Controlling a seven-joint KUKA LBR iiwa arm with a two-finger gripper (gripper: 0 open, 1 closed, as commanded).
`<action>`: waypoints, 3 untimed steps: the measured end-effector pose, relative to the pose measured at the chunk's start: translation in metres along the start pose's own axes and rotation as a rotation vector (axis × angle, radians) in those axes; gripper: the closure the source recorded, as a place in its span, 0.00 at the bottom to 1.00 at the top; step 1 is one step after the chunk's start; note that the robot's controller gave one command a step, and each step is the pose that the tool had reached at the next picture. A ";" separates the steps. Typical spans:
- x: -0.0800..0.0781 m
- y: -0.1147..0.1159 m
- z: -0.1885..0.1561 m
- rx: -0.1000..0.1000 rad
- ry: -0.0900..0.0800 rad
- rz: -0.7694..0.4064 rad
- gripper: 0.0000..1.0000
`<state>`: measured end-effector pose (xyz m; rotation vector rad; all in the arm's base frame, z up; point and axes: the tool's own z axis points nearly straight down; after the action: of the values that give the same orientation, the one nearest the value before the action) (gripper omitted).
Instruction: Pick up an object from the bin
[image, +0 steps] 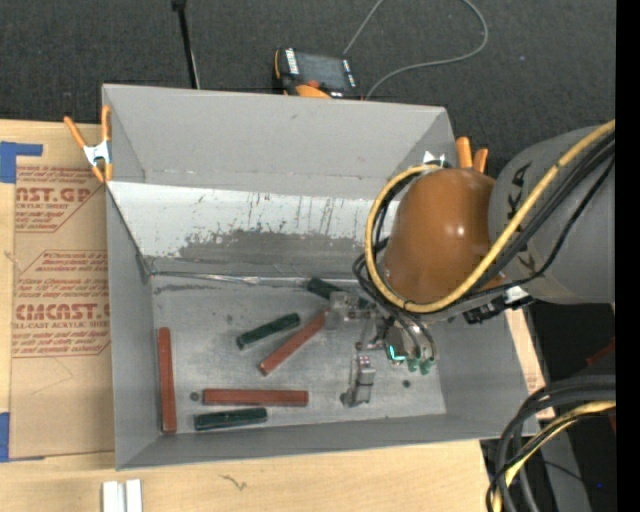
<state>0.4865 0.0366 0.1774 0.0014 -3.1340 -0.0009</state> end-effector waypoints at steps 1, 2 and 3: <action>-0.056 0.031 0.094 0.000 -0.005 -0.077 0.00; -0.076 0.071 0.108 -0.002 -0.011 -0.099 0.00; -0.102 0.083 0.107 -0.001 -0.012 -0.097 0.00</action>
Offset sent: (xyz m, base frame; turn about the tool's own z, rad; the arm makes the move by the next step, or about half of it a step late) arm 0.0564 0.0296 -0.0911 -0.0750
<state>0.5881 0.1203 0.0701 0.1533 -3.1423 -0.0029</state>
